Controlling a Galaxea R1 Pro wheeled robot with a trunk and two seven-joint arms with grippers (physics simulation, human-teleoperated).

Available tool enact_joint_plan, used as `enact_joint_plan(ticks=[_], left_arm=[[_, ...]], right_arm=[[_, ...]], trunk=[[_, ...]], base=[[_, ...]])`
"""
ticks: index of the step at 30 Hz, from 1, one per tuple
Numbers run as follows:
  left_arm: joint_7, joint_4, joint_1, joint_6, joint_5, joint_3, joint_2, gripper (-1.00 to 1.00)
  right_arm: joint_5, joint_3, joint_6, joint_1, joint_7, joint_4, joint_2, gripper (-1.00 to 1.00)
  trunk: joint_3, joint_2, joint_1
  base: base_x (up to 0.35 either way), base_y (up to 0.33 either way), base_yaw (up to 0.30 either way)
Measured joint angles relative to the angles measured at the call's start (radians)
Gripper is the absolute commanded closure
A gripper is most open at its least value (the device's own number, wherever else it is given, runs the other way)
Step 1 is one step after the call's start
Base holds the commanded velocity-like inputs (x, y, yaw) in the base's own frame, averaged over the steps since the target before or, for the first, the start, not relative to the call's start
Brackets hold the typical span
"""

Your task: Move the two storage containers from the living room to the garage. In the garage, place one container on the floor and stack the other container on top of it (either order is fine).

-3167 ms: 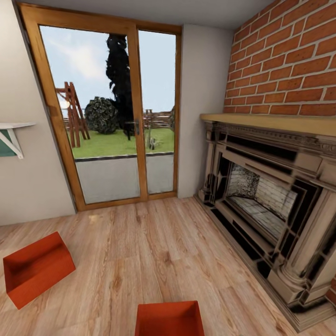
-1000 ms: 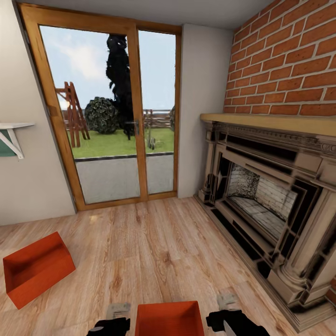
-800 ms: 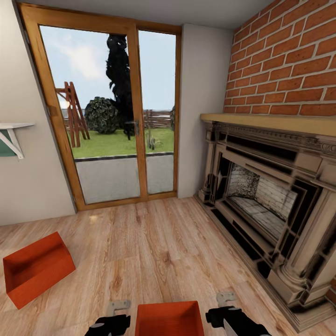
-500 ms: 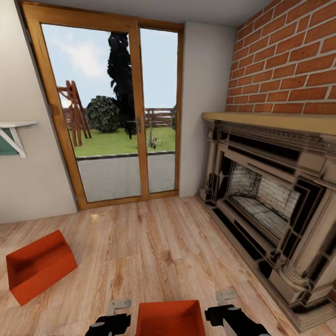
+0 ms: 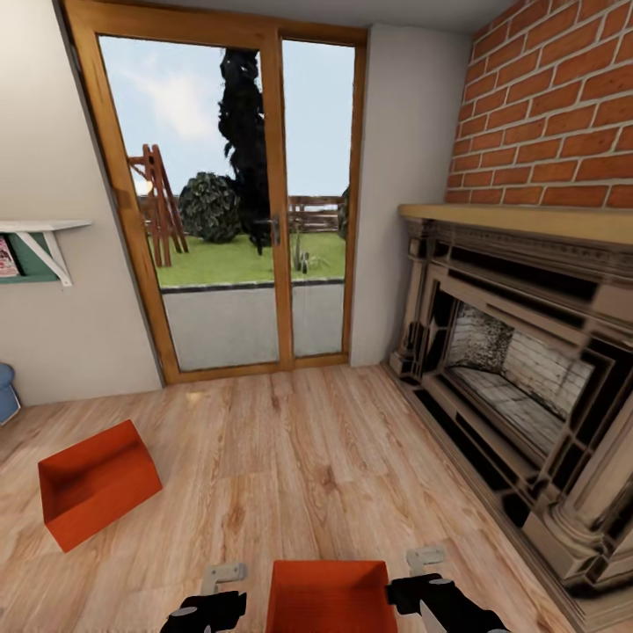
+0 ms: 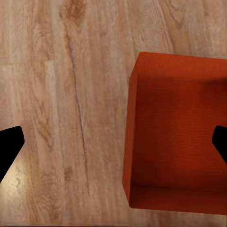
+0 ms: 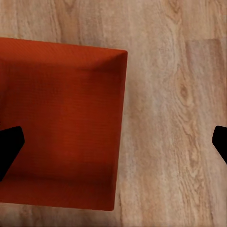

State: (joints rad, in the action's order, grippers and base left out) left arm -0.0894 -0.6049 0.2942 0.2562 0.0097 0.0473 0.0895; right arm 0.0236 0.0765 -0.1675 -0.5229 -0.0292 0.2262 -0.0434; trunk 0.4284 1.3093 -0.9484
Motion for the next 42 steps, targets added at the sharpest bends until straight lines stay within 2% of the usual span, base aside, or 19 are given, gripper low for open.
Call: enact_joint_plan(ticks=[12,27,42], left_arm=[[0.001,0.001,0.000,-0.003,0.000,-0.001,0.001,-1.00],[0.001,0.001,0.000,-0.004,0.000,-0.002,0.002,-1.00],[0.002,-0.001,0.000,-0.004,0.000,-0.002,0.002,-1.00]], right_arm=[[0.000,0.000,0.002,0.000,0.000,0.000,0.001,-1.00],[0.000,-0.001,0.002,0.000,0.000,0.000,0.002,-1.00],[0.000,-0.001,0.003,0.000,0.000,0.000,0.002,-1.00]], trunk=[[0.012,0.000,0.000],[0.025,0.000,0.000],[0.029,0.000,0.000]], base=[[0.000,0.000,0.061],[0.000,0.000,-0.124],[0.000,0.000,-0.012]])
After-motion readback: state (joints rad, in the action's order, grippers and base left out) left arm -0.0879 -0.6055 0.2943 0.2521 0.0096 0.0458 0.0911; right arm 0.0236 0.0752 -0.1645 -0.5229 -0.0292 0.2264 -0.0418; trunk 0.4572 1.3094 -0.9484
